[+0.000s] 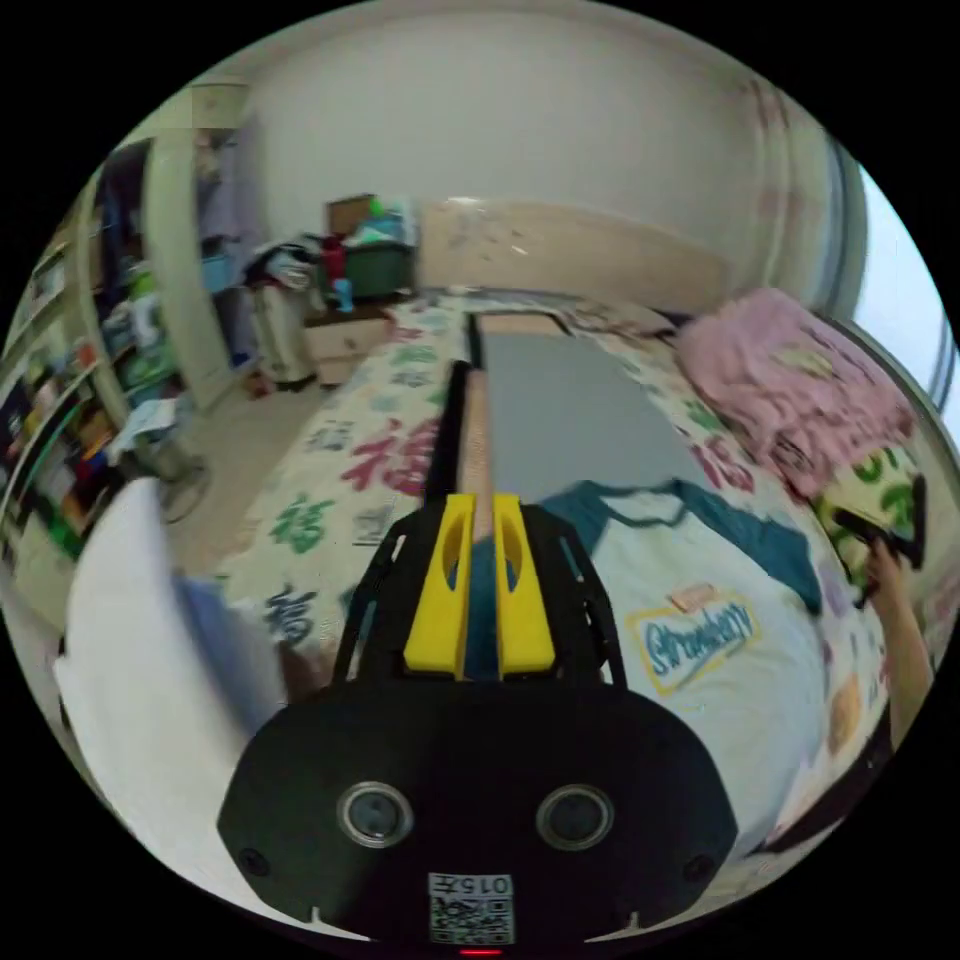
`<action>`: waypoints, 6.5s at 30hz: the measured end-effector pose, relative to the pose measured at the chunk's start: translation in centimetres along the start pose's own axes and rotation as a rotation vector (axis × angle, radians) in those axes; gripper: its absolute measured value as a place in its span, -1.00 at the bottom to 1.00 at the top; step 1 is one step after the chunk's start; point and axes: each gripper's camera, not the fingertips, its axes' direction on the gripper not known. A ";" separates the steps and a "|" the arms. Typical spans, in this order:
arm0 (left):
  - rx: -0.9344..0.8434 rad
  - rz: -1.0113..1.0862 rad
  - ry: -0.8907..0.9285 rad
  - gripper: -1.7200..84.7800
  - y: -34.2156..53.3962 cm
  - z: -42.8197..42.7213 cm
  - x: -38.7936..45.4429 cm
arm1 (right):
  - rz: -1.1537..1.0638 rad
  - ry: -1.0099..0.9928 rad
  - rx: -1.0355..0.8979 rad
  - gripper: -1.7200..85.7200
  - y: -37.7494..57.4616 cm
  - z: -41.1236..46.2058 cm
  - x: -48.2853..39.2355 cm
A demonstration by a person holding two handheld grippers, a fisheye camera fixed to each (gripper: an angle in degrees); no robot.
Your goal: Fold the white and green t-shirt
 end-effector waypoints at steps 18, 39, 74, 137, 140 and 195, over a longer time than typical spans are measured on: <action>-0.225 0.291 -0.083 -0.98 -1.5 17.5 9.0 | -0.201 0.161 -0.218 -0.97 -4.5 20.2 -10.7; 0.137 0.115 0.365 -0.83 17.3 -17.5 0.6 | 0.122 0.074 0.179 -0.77 28.6 -11.6 -9.0; -0.406 0.013 0.085 -0.96 44.1 -35.0 -9.1 | 0.483 0.167 -0.419 -0.96 55.0 -25.4 -25.9; -0.271 0.616 0.397 -0.94 -18.4 -23.1 24.5 | 0.971 -0.542 0.416 -0.89 9.6 -81.6 -22.8; -0.285 0.636 0.414 -0.94 -24.1 -16.5 31.2 | 0.956 -0.612 0.512 -0.94 9.9 -82.8 -22.6; -0.246 0.274 0.364 -0.92 -6.3 -0.5 25.1 | 0.121 -0.307 -0.043 -0.81 21.8 -39.5 -40.0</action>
